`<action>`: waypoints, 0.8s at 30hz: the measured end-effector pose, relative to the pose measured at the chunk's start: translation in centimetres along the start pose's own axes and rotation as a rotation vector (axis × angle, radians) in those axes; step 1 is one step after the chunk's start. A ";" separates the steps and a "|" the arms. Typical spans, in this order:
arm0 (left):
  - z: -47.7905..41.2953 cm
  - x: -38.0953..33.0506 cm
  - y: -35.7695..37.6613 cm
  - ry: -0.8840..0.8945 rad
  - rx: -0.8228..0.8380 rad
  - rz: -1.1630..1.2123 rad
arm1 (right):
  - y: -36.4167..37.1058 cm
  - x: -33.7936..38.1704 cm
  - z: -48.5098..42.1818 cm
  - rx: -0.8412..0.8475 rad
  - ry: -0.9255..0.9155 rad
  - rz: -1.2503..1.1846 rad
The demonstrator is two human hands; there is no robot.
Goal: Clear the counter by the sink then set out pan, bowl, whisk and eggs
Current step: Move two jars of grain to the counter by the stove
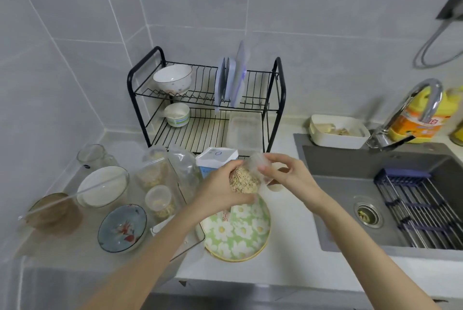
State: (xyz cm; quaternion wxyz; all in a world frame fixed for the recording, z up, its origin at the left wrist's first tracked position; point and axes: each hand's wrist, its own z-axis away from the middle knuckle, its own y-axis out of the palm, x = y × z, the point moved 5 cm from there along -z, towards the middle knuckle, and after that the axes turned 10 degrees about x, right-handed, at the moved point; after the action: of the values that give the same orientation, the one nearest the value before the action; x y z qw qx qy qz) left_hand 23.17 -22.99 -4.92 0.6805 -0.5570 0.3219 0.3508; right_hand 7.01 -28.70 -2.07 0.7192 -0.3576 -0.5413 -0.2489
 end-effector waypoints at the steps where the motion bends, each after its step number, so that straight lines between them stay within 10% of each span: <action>1: -0.3 0.0 -0.4 0.002 -0.007 0.009 | 0.0 0.2 -0.2 -0.002 -0.012 -0.007; 5: -1.1 1.0 -1.9 -0.011 -0.025 0.116 | -0.7 -1.1 -2.1 -0.076 -0.034 0.017; 15: -1.4 3.3 -4.9 -0.082 -0.097 0.252 | 0.3 -8.7 -10.1 -0.001 0.334 1.156; 24: -1.5 4.0 -5.7 -0.091 -0.101 0.309 | 1.2 -10.2 -11.3 -0.086 0.384 1.163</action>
State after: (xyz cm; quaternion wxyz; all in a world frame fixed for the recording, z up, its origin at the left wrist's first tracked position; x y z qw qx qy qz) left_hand 30.05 -24.77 -5.48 0.6034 -0.5179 0.3545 0.4920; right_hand 11.73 -37.07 -13.87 0.8068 -0.5718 -0.1078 0.1029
